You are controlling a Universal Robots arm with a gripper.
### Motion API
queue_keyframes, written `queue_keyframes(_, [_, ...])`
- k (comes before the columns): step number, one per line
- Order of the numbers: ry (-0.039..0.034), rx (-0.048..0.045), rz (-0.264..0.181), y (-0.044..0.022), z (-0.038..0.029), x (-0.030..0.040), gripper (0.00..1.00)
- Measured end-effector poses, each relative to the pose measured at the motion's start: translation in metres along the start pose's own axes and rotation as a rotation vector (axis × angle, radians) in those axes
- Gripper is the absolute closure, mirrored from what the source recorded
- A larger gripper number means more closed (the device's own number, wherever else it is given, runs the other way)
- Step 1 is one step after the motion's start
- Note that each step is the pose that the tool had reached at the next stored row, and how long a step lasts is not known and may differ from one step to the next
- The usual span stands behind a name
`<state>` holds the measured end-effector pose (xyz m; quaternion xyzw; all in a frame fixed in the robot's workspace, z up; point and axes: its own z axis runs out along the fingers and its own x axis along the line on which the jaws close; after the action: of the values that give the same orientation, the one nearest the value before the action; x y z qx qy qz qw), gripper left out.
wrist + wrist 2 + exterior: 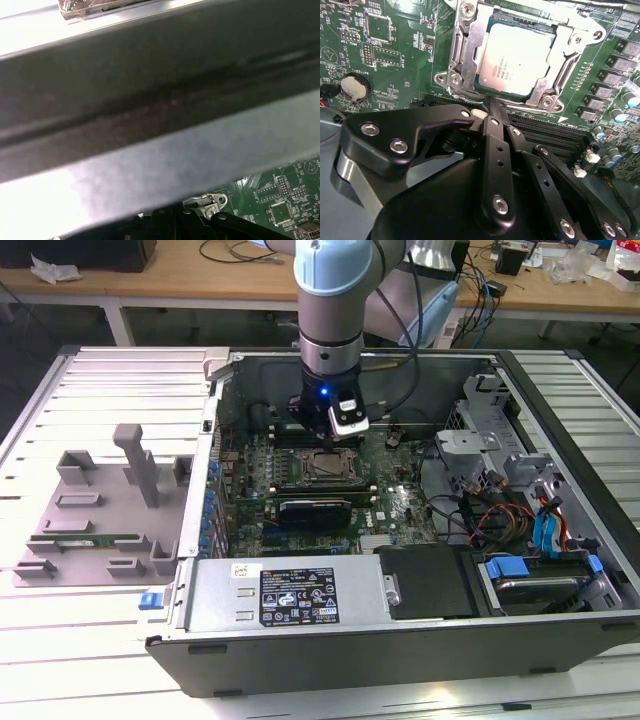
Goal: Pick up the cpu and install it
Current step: 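Install the first cpu locking lever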
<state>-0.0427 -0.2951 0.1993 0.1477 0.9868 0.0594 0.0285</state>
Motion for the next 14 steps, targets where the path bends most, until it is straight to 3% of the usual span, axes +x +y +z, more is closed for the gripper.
queue_keyframes(3, [0.0003,-0.0010,0.000,0.0002,0.0001,-0.0004,0.89])
queue_keyframes(7, [0.0000,-0.0014,0.000,0.0027,0.0009,-0.0089,0.89])
queue_keyframes(10, [0.0007,-0.0031,0.000,0.0028,0.0007,-0.0092,0.89])
queue_keyframes(13, [0.0012,-0.0060,0.000,0.0032,-0.0016,-0.0093,0.89])
queue_keyframes(14, [0.0014,-0.0053,0.000,0.0036,-0.0051,-0.0094,0.89])
